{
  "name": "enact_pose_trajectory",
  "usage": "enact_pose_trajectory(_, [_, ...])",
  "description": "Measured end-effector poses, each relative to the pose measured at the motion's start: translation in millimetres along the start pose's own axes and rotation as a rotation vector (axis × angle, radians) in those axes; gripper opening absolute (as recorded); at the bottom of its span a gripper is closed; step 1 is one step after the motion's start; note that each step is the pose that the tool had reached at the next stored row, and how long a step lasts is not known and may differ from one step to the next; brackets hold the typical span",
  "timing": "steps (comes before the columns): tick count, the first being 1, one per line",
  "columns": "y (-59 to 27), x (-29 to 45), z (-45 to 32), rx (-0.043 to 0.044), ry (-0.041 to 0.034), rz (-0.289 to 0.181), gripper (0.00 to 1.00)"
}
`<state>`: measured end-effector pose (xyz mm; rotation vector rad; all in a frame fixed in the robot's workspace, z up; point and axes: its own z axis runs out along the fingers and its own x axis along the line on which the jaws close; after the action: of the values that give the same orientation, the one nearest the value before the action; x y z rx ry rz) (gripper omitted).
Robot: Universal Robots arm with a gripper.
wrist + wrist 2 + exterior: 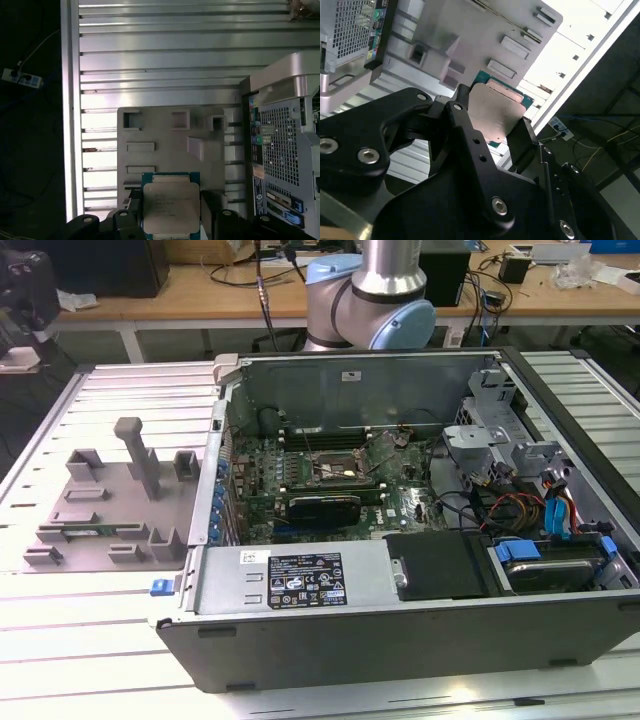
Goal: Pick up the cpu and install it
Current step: 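Pick up the cpu and move it towards the insertion slot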
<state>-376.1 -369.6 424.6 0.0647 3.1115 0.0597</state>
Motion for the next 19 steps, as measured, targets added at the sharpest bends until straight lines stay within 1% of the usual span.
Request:
enact_pose_trajectory(1, [-0.1,-6.9,0.2,0.0001,0.0002,0.000,0.55])
enact_pose_trajectory(3, [-0.3,-13.2,0.3,0.0001,0.0003,0.000,0.55])
enact_pose_trajectory(4, [-0.5,-22.3,0.6,0.0000,0.0003,0.000,0.55])
enact_pose_trajectory(5, [-0.6,-29.5,0.7,0.0001,0.0006,0.000,0.55])
enact_pose_trajectory(6, [-0.6,-35.1,1.0,0.0001,0.0005,0.000,0.55])
enact_pose_trajectory(9, [-0.7,-46.7,1.2,0.0002,0.0009,0.000,0.55])
enact_pose_trajectory(12, [-0.6,-64.4,1.7,0.0001,0.0009,0.000,0.55])
enact_pose_trajectory(13, [-0.6,-69.0,1.9,0.0002,0.0010,0.000,0.55])
enact_pose_trajectory(17, [-0.5,-82.3,2.3,0.0001,0.0009,0.000,0.55])
enact_pose_trajectory(19, [-0.5,-94.5,2.6,0.0002,0.0011,0.000,0.55])
